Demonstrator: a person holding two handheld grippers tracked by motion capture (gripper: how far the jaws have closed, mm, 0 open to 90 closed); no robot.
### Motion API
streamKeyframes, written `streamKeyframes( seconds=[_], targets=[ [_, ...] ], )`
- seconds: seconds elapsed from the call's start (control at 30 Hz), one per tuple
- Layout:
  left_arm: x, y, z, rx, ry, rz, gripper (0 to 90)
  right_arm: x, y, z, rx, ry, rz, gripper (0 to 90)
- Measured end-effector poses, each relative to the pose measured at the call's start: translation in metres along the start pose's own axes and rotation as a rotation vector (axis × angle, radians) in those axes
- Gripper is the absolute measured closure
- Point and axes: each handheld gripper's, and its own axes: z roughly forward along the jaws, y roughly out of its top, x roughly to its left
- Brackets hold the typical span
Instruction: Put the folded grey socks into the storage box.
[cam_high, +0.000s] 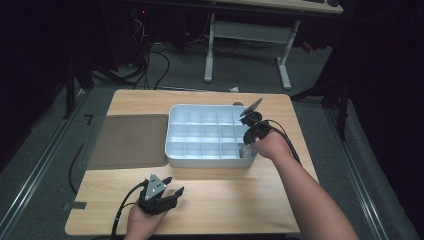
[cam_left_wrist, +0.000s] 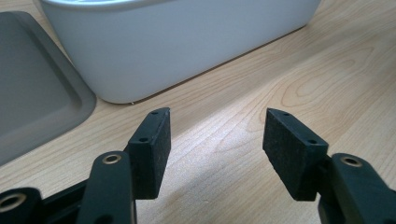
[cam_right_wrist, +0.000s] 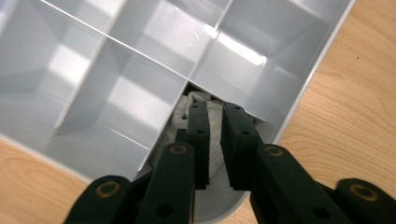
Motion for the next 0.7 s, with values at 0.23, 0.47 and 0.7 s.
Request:
streamKeyframes(
  seconds=[0.23,0.47,0.7],
  targets=[
    [0.001,0.001,-0.001,0.001,-0.004,-0.005,41.7,0.0,-0.026,-0.015,-0.183,0.081,0.006,67.3],
    [0.002,0.001,-0.003,-0.002,-0.007,-0.015,41.5,0.001,-0.046,-0.014,-0.325,0.082,-0.001,61.6],
    [0.001,0.003,-0.002,-0.002,-0.01,-0.013,41.3,0.006,-0.08,-0.017,-0.479,0.064,-0.02,53.9]
  ],
)
